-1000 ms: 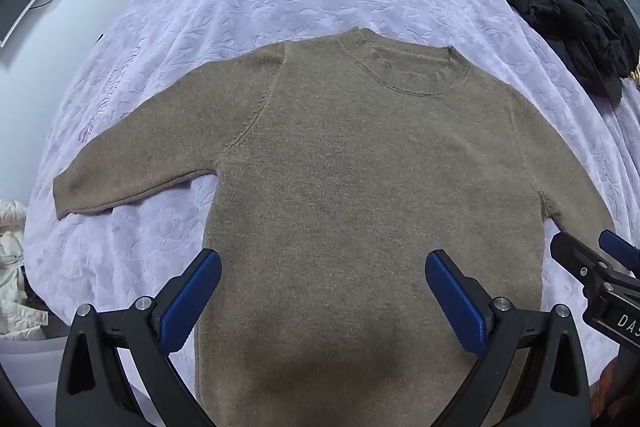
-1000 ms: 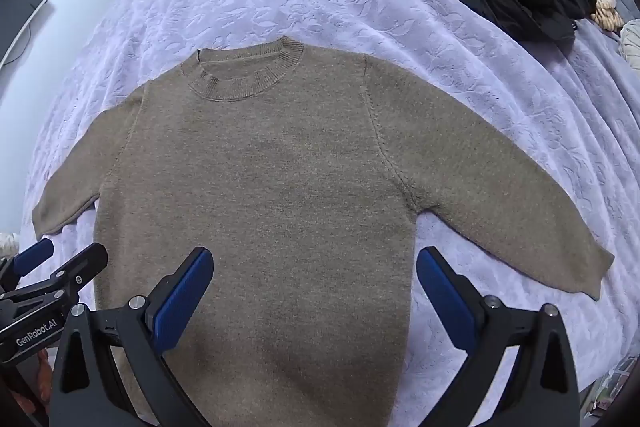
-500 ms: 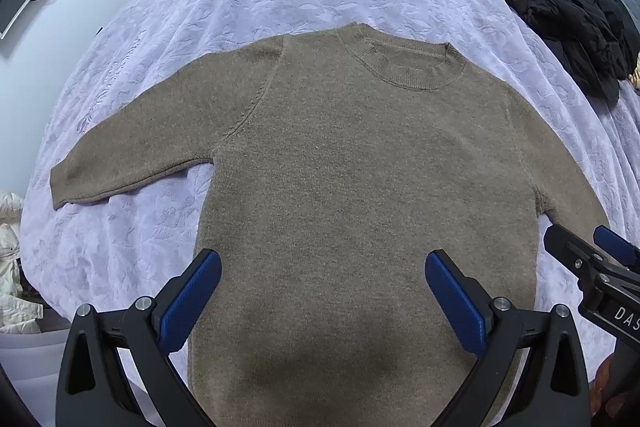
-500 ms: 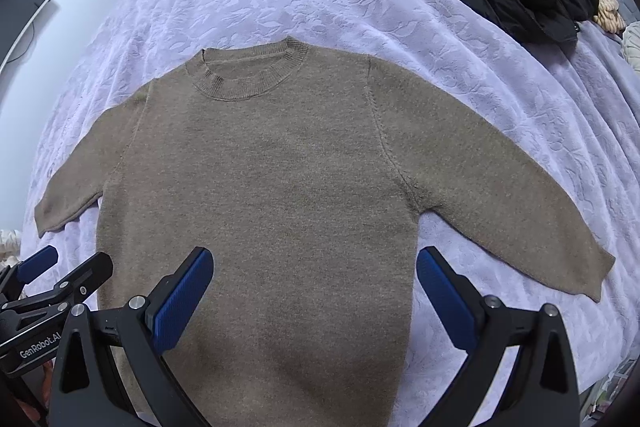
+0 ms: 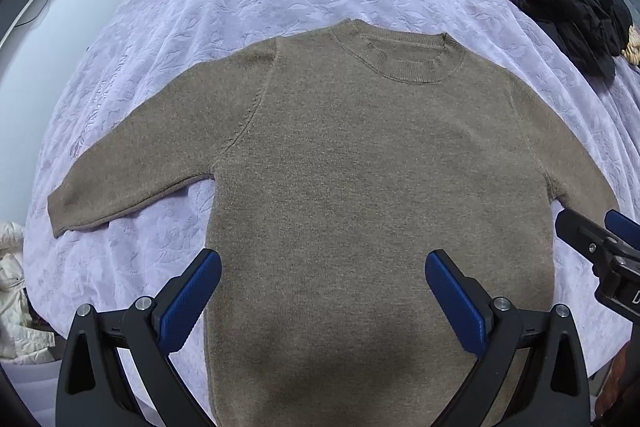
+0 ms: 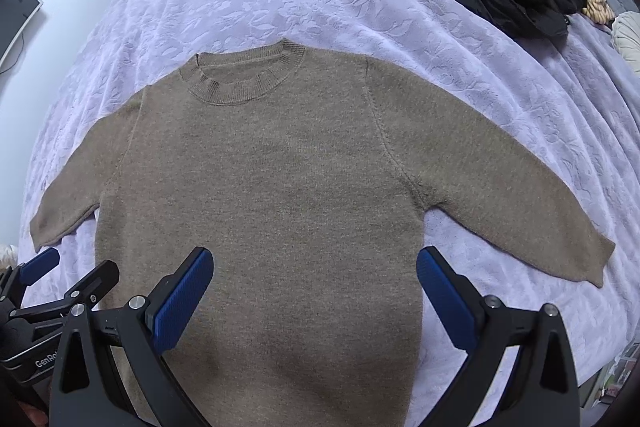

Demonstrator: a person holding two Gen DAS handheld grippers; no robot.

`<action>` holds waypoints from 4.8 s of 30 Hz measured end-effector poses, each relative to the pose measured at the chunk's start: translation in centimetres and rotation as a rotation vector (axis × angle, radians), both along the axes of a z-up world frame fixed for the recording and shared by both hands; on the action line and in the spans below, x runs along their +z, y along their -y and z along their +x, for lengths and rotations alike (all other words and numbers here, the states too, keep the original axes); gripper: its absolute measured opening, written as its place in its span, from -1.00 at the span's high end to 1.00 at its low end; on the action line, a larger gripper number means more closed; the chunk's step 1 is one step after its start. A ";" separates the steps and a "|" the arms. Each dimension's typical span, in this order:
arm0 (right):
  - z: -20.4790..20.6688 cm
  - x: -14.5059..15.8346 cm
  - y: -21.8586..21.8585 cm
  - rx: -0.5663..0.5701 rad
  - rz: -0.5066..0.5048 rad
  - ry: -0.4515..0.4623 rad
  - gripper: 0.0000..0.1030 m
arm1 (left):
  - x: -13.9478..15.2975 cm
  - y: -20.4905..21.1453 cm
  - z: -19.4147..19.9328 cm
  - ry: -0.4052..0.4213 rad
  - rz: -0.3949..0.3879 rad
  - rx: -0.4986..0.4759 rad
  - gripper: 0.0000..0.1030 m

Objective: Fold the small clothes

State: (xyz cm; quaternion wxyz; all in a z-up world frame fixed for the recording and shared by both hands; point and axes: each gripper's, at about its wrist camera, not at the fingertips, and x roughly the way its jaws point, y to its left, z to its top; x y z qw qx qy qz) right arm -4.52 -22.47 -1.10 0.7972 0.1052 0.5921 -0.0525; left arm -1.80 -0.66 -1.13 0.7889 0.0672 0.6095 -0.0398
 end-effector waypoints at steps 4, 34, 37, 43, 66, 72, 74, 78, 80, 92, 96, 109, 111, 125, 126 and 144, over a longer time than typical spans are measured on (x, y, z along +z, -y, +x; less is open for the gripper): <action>0.2 -0.5 -0.7 -0.007 -0.022 -0.012 -0.97 | -0.7 -0.6 0.4 -0.011 -0.002 -0.011 -0.99; 1.9 -2.9 -3.6 0.025 -0.038 -0.067 -0.97 | -3.9 -2.7 1.8 -0.087 -0.010 0.001 -0.99; 2.0 -3.1 -3.8 0.030 -0.040 -0.071 -0.97 | -4.2 -2.9 1.9 -0.085 0.006 0.005 -0.99; 2.3 -3.5 -4.2 0.037 -0.041 -0.077 -0.97 | -4.6 -3.3 2.1 -0.093 -0.008 0.008 -0.99; 2.9 -4.6 -5.3 0.047 -0.044 -0.090 -0.97 | -4.6 -4.3 2.2 -0.062 -0.064 -0.013 -0.99; 3.1 -4.9 -5.8 0.054 -0.041 -0.087 -0.97 | -4.5 -5.2 2.2 -0.057 -0.138 -0.006 -0.99; 3.2 -5.0 -6.0 0.058 -0.047 -0.088 -0.97 | -4.6 -5.6 2.3 -0.058 -0.168 0.005 -0.99; 3.4 -5.2 -6.6 0.065 -0.060 -0.090 -0.97 | -4.9 -6.1 2.3 -0.063 -0.207 0.007 -0.99; 3.5 -5.3 -6.9 0.066 -0.060 -0.089 -0.97 | -4.9 -6.4 2.2 -0.061 -0.239 0.001 -0.99; 3.7 -4.7 -11.3 0.158 -0.062 -0.073 -0.97 | -6.3 -23.0 4.1 0.048 -0.521 0.388 -0.99; 3.9 -4.8 -12.8 0.177 -0.047 -0.076 -0.97 | -8.6 -31.0 2.7 0.077 -0.556 0.558 -0.99; 4.0 -6.7 -18.2 0.269 -0.054 -0.120 -0.97 | -13.0 -38.6 4.6 0.220 -0.695 0.761 -0.22; 4.0 -6.7 -18.6 0.276 -0.049 -0.118 -0.97 | -12.8 -39.0 4.4 0.230 -0.725 0.752 0.61; 3.3 -5.7 -14.8 0.200 0.000 -0.079 -0.98 | -0.5 -25.9 6.6 0.437 -0.725 0.271 0.85; 3.1 -5.6 -14.3 0.189 0.003 -0.075 -0.97 | 0.1 -24.0 6.9 0.433 -0.739 0.221 0.85; -0.7 -7.3 -1.5 -0.036 0.016 -0.091 -0.97 | -9.3 0.2 7.0 0.163 -0.243 -0.196 -0.72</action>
